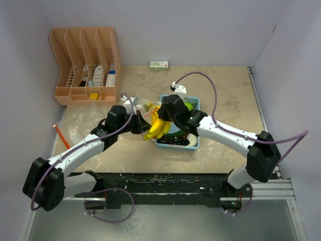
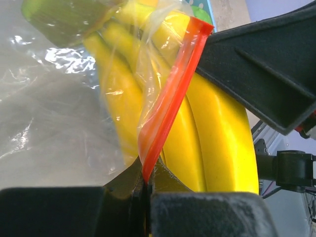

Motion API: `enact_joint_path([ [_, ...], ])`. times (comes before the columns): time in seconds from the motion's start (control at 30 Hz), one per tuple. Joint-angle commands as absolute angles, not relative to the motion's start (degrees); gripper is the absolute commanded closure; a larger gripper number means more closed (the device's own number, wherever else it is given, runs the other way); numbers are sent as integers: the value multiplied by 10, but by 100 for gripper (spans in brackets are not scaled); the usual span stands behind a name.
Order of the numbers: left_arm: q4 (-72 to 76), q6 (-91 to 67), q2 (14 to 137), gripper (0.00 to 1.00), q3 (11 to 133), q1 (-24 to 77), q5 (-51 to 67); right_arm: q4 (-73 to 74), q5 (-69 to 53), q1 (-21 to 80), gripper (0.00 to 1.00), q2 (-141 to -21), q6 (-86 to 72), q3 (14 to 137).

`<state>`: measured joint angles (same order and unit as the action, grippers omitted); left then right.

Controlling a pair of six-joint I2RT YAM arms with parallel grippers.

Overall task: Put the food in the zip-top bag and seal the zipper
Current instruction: Place the fake fruit in the zipper food storage bag.

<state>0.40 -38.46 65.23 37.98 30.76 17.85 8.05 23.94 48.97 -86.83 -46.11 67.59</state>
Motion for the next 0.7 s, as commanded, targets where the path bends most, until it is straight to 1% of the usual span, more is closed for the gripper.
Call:
enact_joint_path([
  [0.0,61,-405,688,100,373,308,213,88,286,484,62,-874,-451,704],
  [0.03,61,-405,691,100,375,308,212,89,286,483,51,-874,-449,704],
  [0.13,59,-404,692,100,382,308,203,83,279,483,31,-870,-436,701],
  [0.2,52,-400,691,100,389,308,197,72,265,483,22,-863,-422,699],
  [0.27,46,-397,692,100,394,307,193,61,249,483,18,-850,-407,696],
  [0.37,42,-394,696,100,398,308,193,62,241,483,17,-826,-397,686],
  [0.47,39,-393,696,100,398,308,193,76,244,483,18,-789,-406,662],
  [0.53,37,-390,695,100,397,308,193,77,265,483,22,-760,-407,635],
  [0.6,35,-389,692,100,397,308,192,81,289,481,27,-736,-408,609],
  [0.67,33,-387,688,100,396,308,189,96,305,479,30,-723,-414,592],
])
